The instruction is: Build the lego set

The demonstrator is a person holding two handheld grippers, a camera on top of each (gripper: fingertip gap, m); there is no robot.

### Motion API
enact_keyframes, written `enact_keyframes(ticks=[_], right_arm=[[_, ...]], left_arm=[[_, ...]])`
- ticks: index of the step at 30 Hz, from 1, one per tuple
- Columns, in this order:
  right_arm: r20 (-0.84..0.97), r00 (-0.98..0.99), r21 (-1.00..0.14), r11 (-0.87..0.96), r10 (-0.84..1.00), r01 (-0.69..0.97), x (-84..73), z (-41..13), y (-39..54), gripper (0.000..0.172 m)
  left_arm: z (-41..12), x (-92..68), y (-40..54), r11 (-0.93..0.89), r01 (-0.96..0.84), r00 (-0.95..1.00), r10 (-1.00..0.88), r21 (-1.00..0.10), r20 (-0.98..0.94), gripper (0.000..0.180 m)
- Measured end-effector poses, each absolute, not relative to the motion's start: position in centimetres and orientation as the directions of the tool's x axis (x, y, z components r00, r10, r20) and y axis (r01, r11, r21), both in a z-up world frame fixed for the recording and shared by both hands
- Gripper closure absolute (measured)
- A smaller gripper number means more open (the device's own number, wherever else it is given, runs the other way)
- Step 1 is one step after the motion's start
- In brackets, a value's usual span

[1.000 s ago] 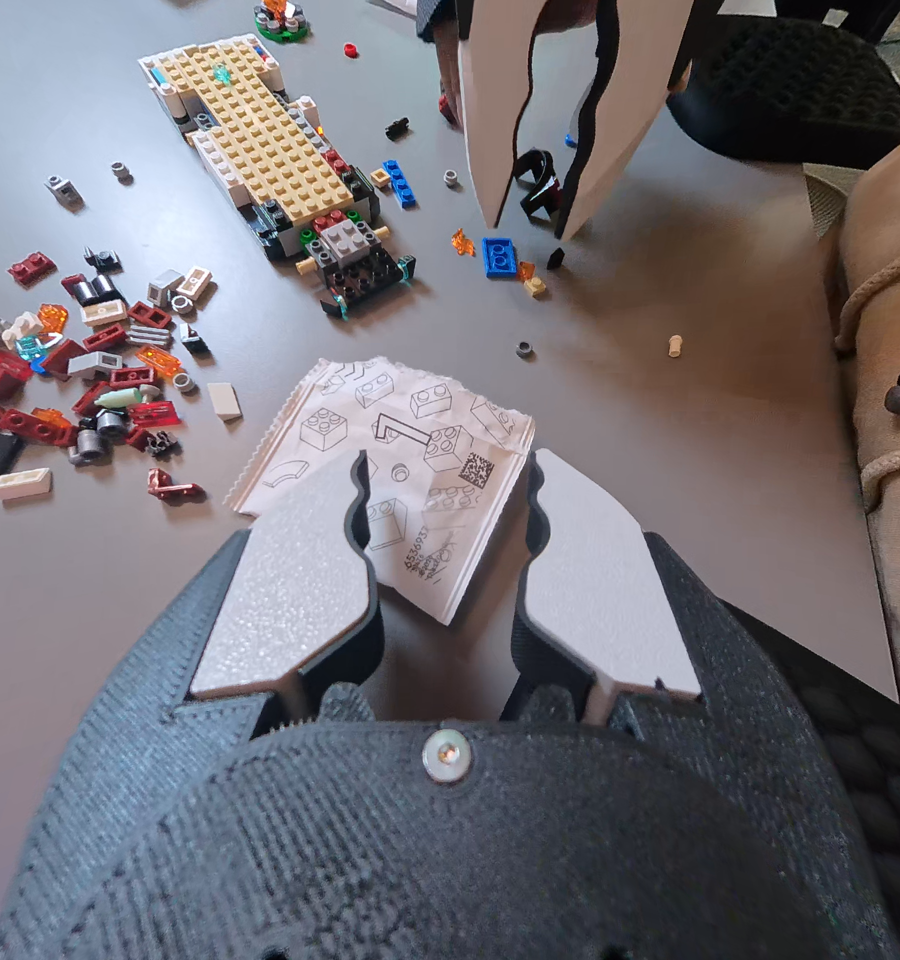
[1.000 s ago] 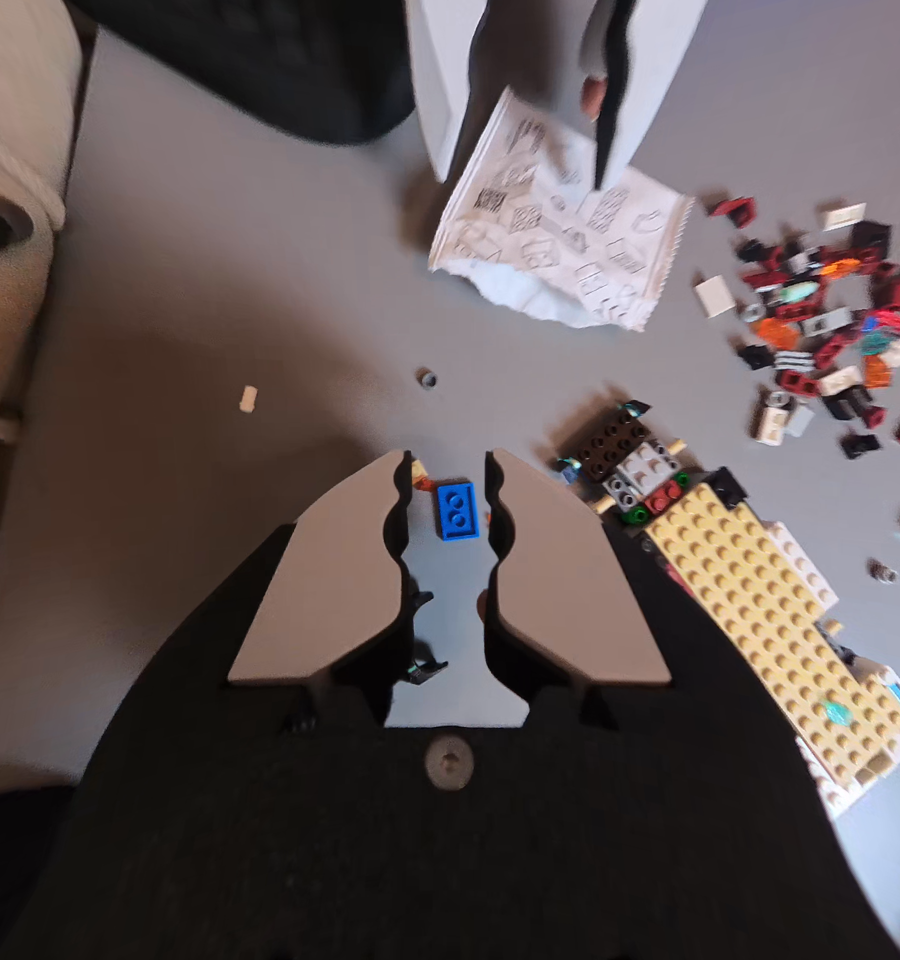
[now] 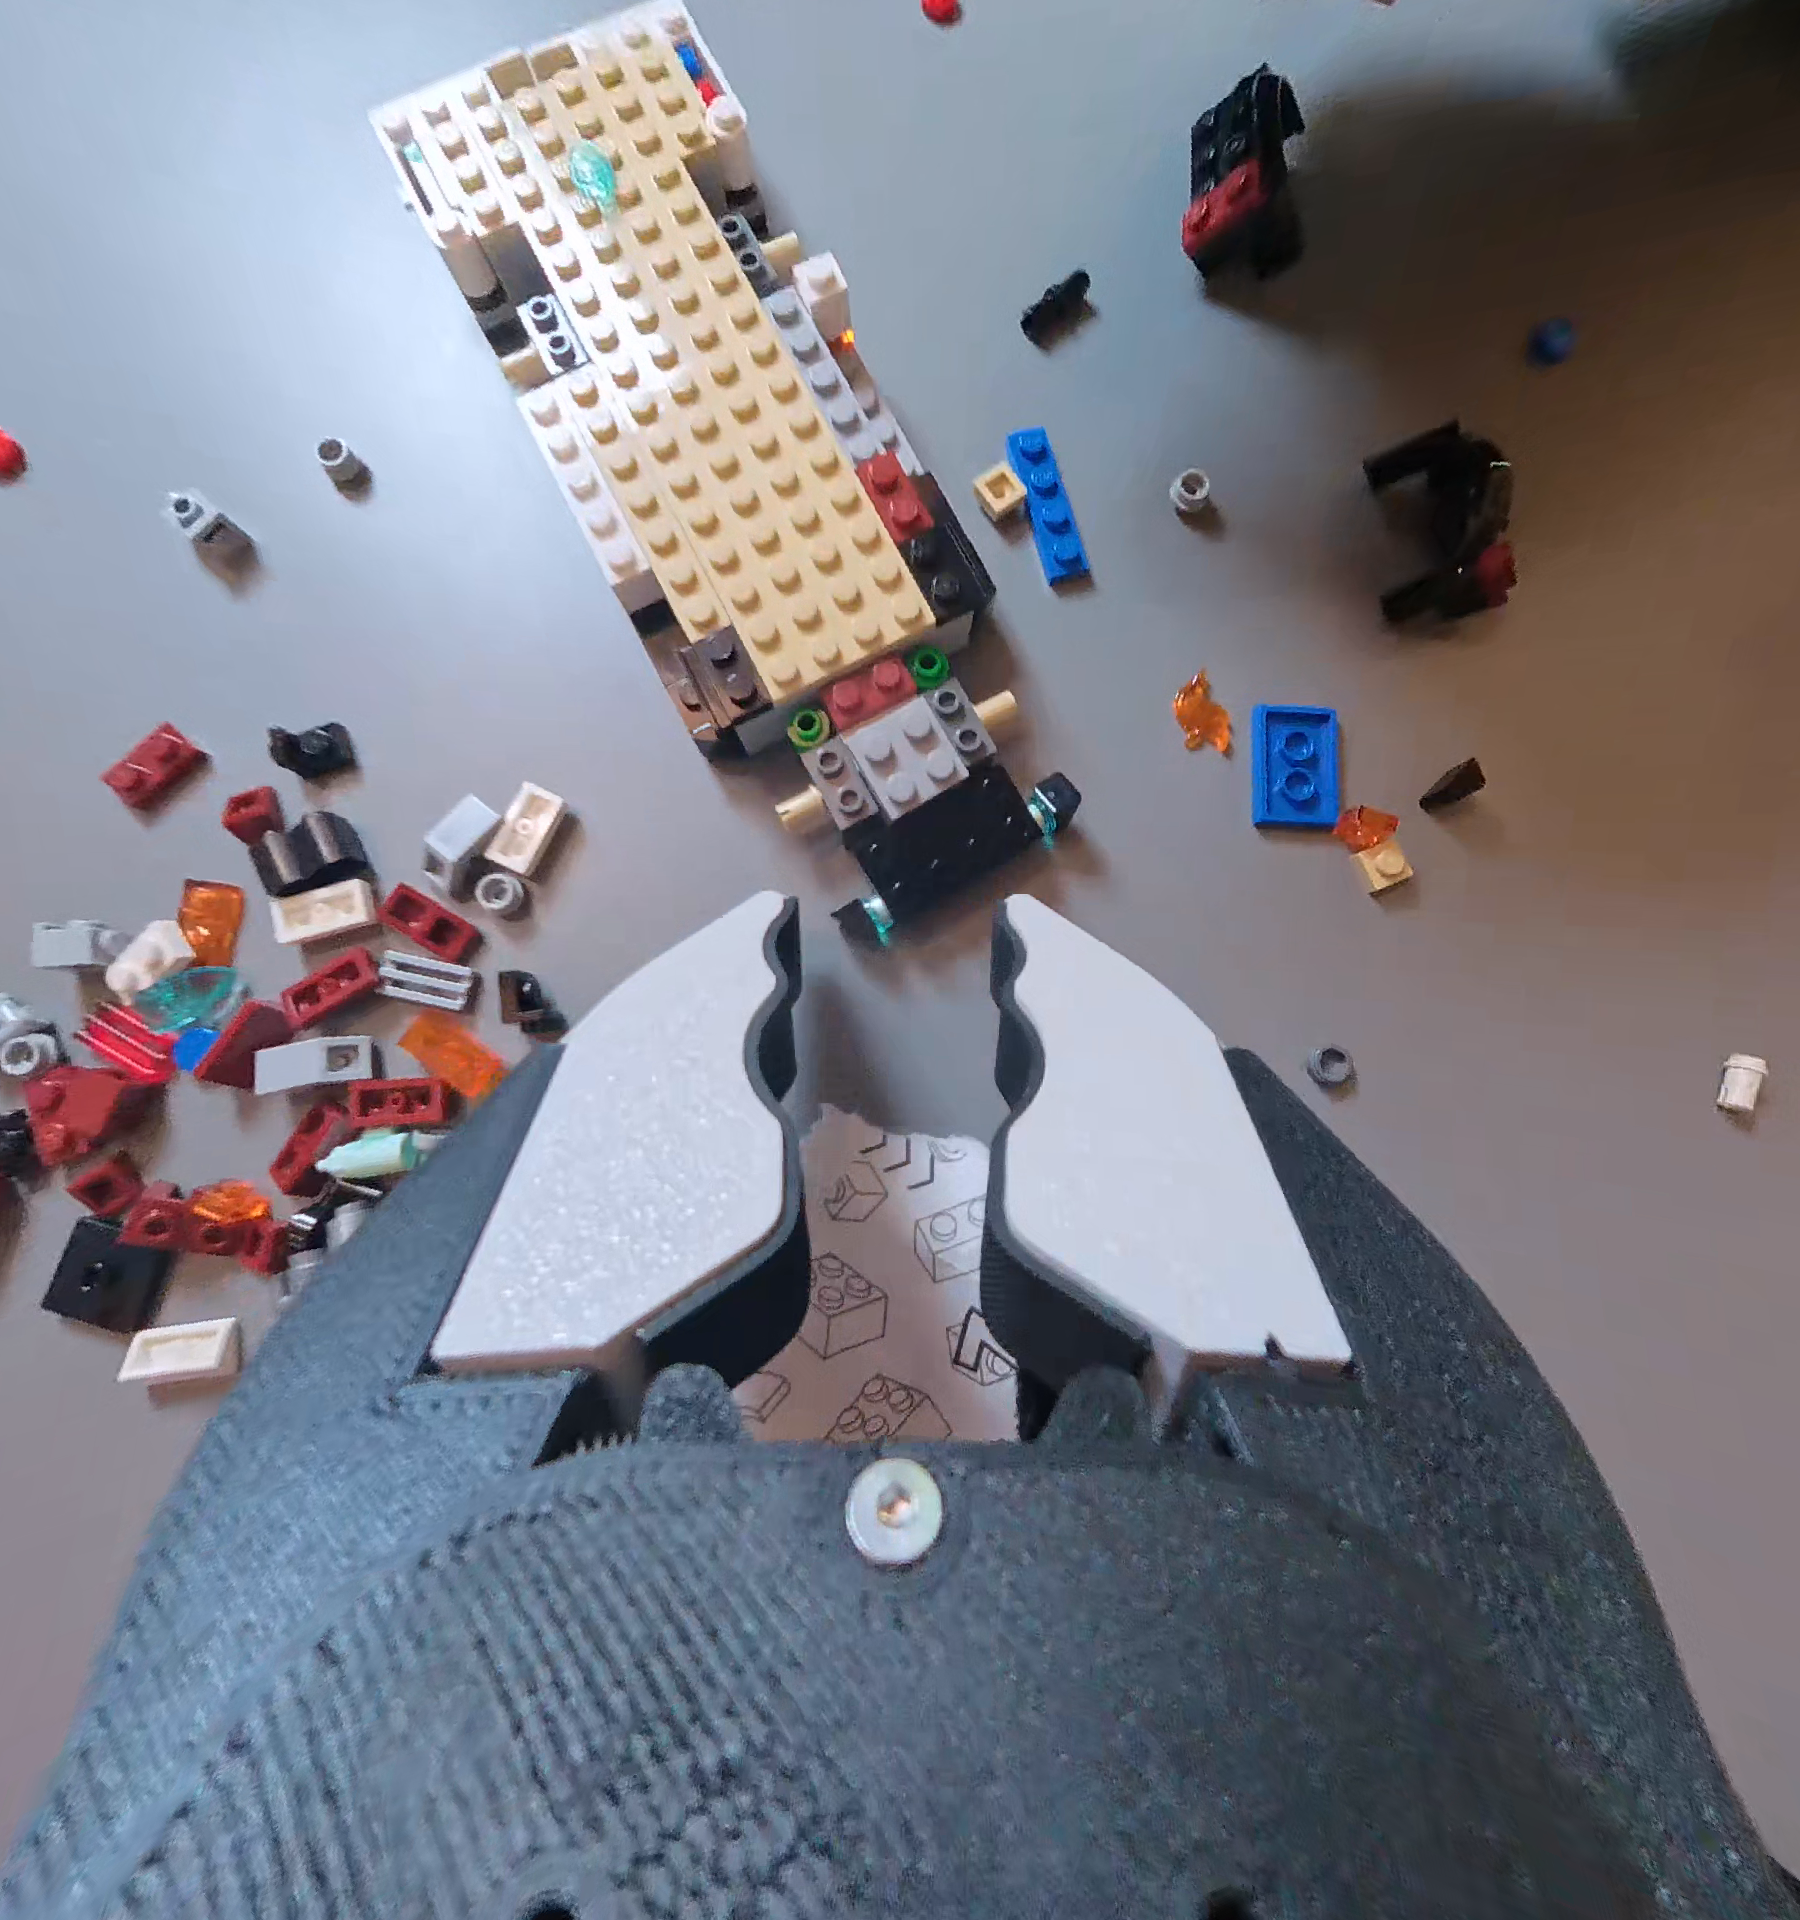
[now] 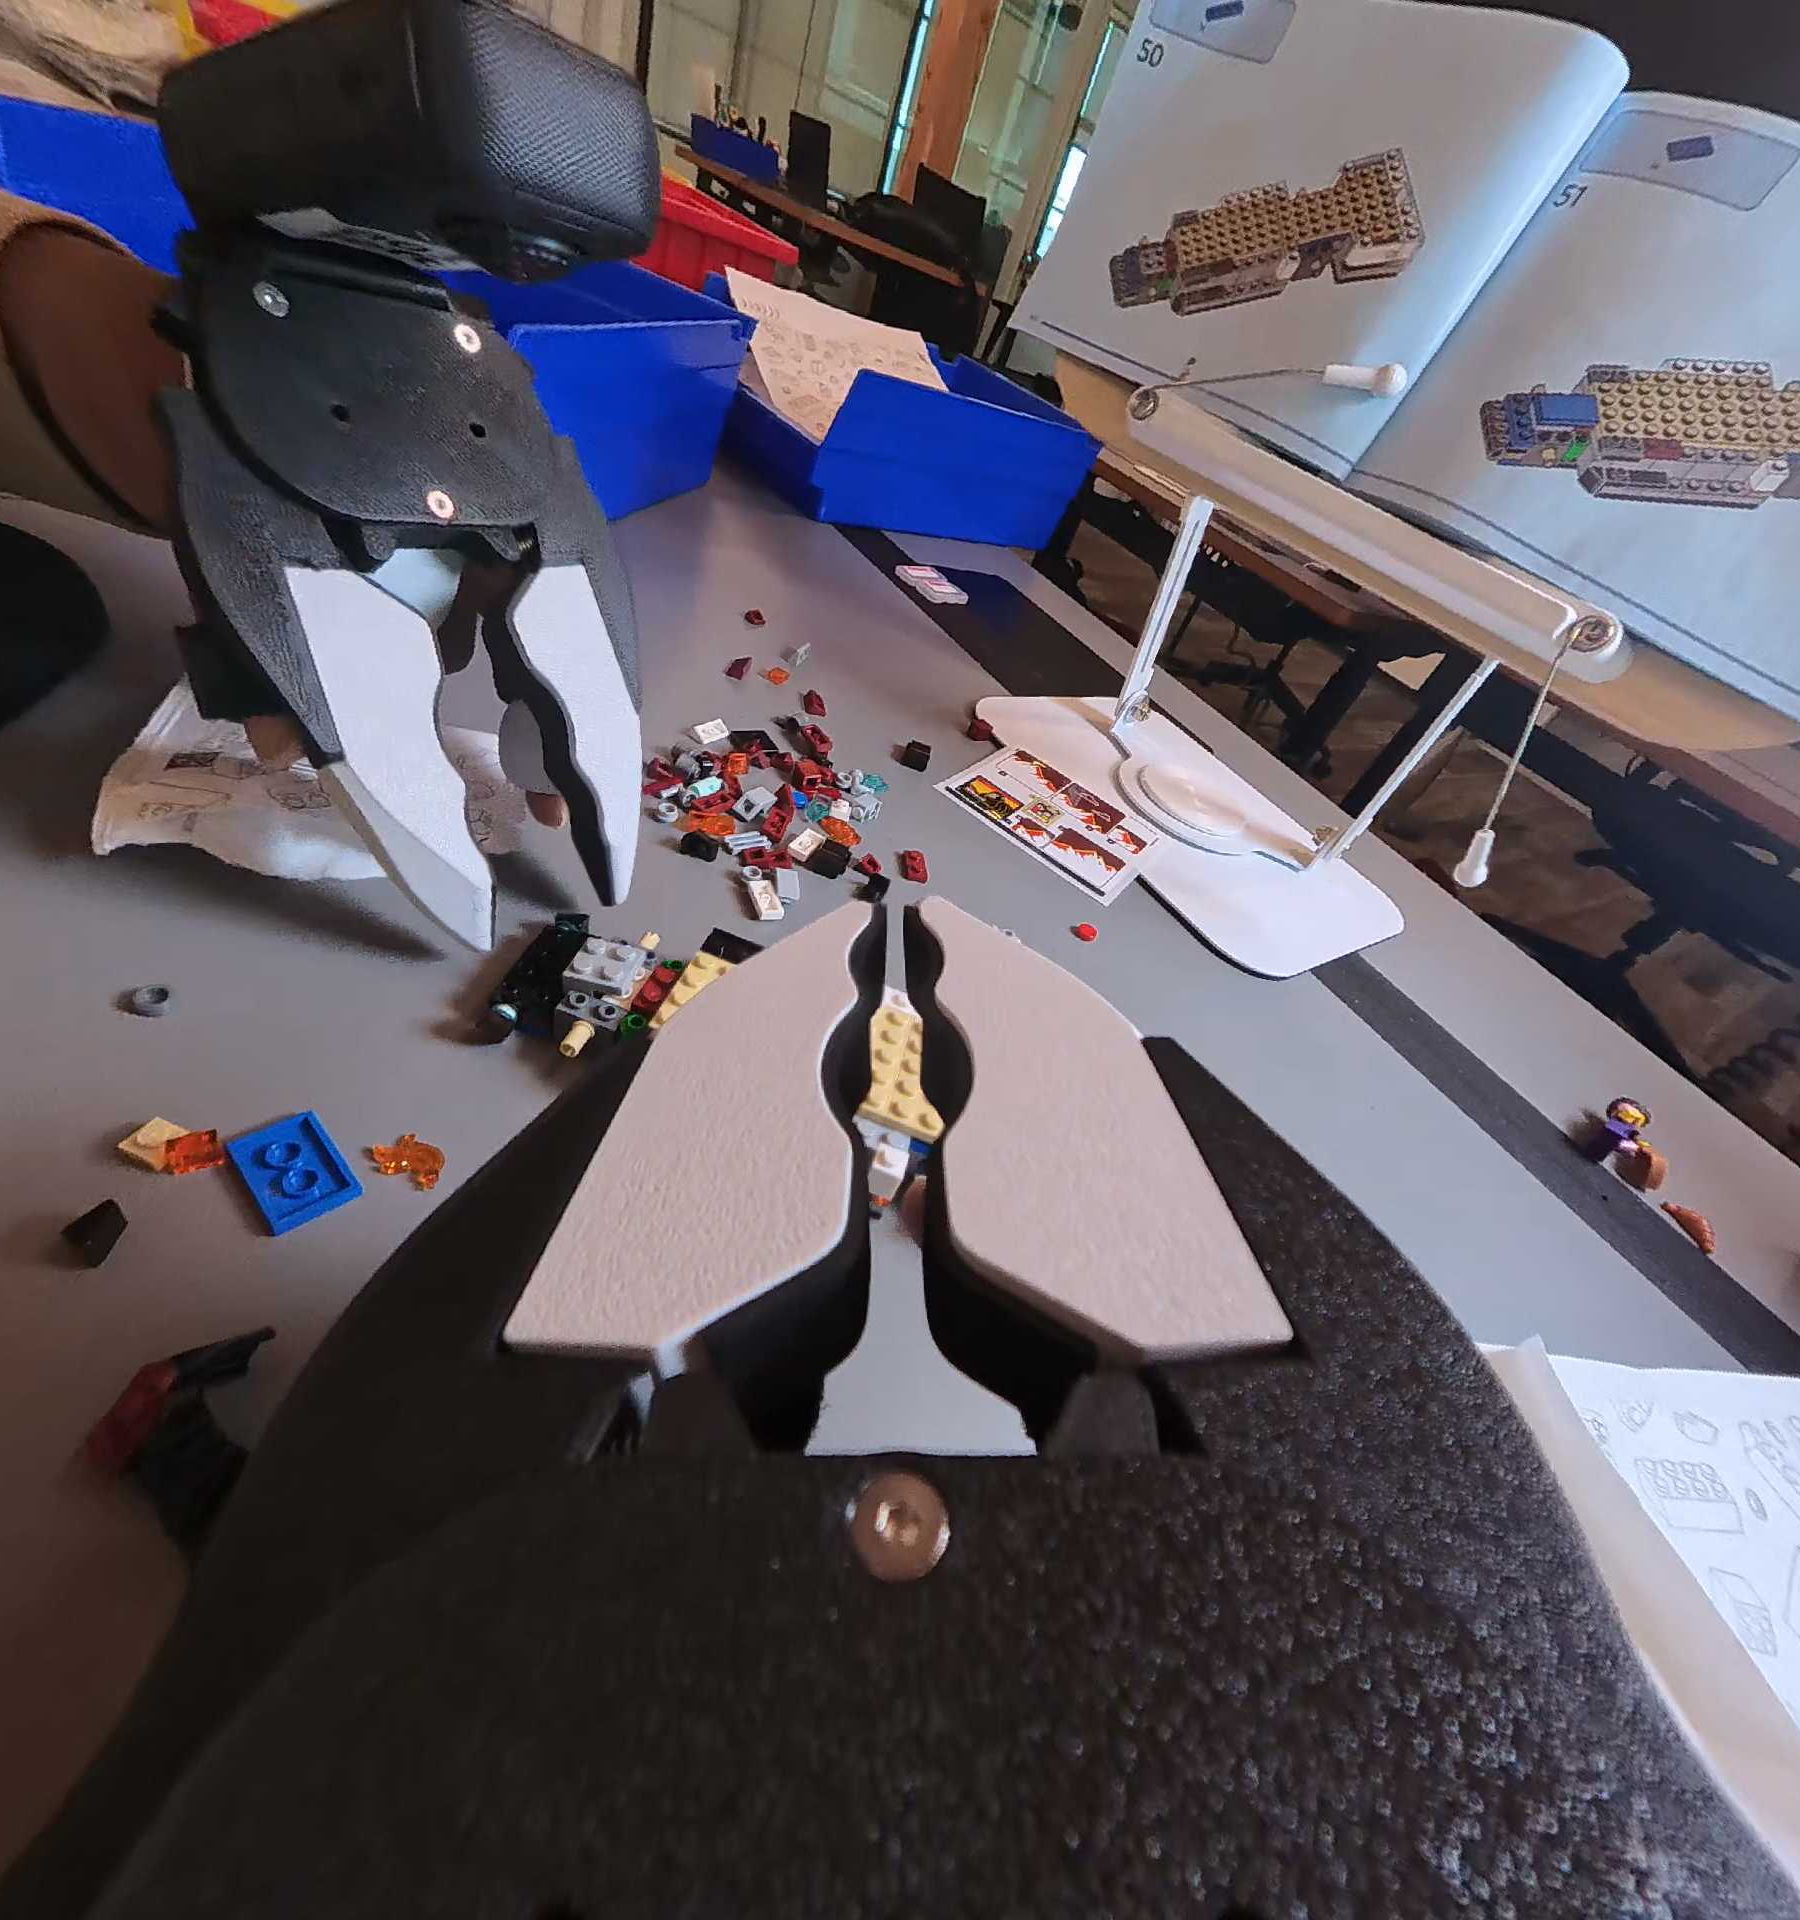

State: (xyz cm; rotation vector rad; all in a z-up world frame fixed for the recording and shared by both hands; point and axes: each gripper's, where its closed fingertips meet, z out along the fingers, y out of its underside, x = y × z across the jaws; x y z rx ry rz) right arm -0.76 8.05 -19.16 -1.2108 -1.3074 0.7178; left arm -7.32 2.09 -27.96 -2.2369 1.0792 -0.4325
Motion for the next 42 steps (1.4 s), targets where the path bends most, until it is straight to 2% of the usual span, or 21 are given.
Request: enact_keyframes(ticks=[11,21,32,42], right_arm=[[0.396,0.056,-0.873,0.358,0.916,0.332,-1.6,-21.5,5.5,0.169],[0.407,-0.097,-0.751,0.393,0.908,0.531,-3.2,-24.2,2.3,0.165],[0.278,-0.090,-0.664,0.259,0.956,0.702,-4.4,-27.0,2.5,0.161],[0.137,-0.041,-0.674,0.123,0.990,0.729,-4.3,-27.0,3.0,0.159]], left_arm=[[-27.9,-5.3,1.7,-0.468,-0.574,0.576,-0.814,-0.672,0.075,0.154],[-27.8,-5.2,1.3,-0.418,-0.592,0.536,-0.843,-0.689,0.050,0.146],[-28.5,-4.6,1.7,-0.349,-0.632,0.473,-0.881,-0.692,0.012,0.138],[-28.5,-4.7,2.8,-0.314,-0.640,0.472,-0.881,-0.702,-0.037,0.145]])
